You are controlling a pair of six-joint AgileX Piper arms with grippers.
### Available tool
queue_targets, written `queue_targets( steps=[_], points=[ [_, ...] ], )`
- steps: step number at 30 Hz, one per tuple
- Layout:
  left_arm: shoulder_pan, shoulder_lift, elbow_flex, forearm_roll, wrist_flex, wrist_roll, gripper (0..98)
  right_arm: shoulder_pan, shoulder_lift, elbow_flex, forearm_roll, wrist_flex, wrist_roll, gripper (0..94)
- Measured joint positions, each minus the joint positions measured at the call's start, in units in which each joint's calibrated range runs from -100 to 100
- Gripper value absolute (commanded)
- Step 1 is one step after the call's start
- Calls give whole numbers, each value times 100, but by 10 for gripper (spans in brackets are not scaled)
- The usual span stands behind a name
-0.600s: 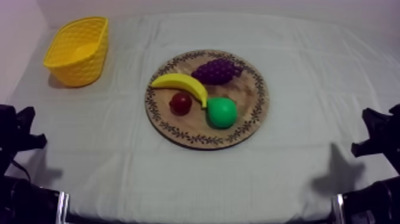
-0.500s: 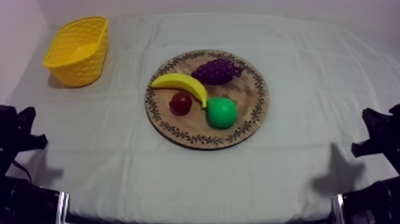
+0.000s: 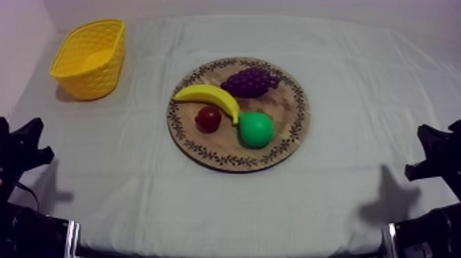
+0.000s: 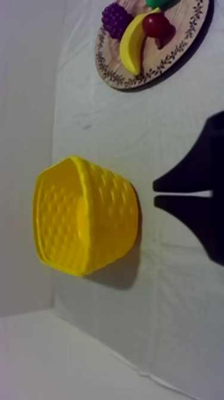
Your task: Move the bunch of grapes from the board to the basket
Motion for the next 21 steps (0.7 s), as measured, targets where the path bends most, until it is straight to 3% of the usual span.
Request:
queue_targets(
  steps=[13,21],
  points=[
    [211,1209,-1316,25,6,-14,0,0,0,0,0,0,8,2],
    [445,2294,-3063,87,621,-141,0,0,0,0,0,6,3,2]
  ],
)
